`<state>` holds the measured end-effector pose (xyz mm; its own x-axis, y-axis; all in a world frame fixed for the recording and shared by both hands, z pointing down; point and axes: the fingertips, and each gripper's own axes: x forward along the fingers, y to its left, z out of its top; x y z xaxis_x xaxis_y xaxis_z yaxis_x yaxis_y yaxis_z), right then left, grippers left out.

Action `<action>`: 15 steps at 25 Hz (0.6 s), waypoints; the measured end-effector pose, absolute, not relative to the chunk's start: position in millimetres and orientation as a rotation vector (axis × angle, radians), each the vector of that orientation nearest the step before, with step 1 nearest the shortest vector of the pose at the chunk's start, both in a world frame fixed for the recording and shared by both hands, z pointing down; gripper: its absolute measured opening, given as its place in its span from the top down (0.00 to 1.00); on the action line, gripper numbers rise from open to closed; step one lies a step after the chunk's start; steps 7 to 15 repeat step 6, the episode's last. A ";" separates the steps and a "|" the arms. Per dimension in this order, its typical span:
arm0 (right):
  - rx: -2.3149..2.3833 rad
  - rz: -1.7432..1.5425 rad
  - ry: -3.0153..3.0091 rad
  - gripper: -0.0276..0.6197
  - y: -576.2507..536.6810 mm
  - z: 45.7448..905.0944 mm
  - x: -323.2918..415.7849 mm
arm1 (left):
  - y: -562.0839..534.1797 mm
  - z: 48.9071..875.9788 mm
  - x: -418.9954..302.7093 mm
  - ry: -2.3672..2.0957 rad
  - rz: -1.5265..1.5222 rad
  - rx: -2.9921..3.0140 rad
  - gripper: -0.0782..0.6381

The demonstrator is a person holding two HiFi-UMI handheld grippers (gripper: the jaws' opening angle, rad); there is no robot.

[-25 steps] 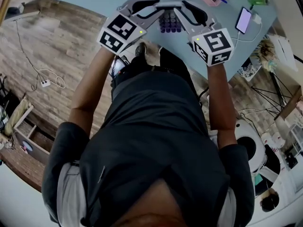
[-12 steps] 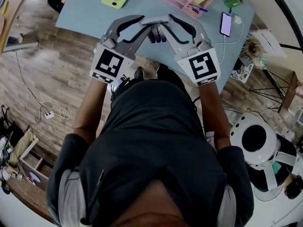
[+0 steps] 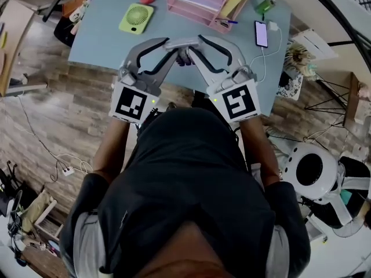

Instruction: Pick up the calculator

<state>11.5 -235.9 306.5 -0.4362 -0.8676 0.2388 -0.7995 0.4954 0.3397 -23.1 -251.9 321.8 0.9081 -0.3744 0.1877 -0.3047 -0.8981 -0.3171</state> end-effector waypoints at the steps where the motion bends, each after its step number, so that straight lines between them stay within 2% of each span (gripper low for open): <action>1: 1.395 -0.254 -2.358 0.77 -235.2 303.1 11.3 | -251.5 318.9 -23.1 0.500 -0.349 -2.790 0.66; 15: 1.429 -0.268 -2.333 0.77 -224.7 277.1 10.1 | -242.1 293.1 -23.6 0.464 -0.319 -2.789 0.66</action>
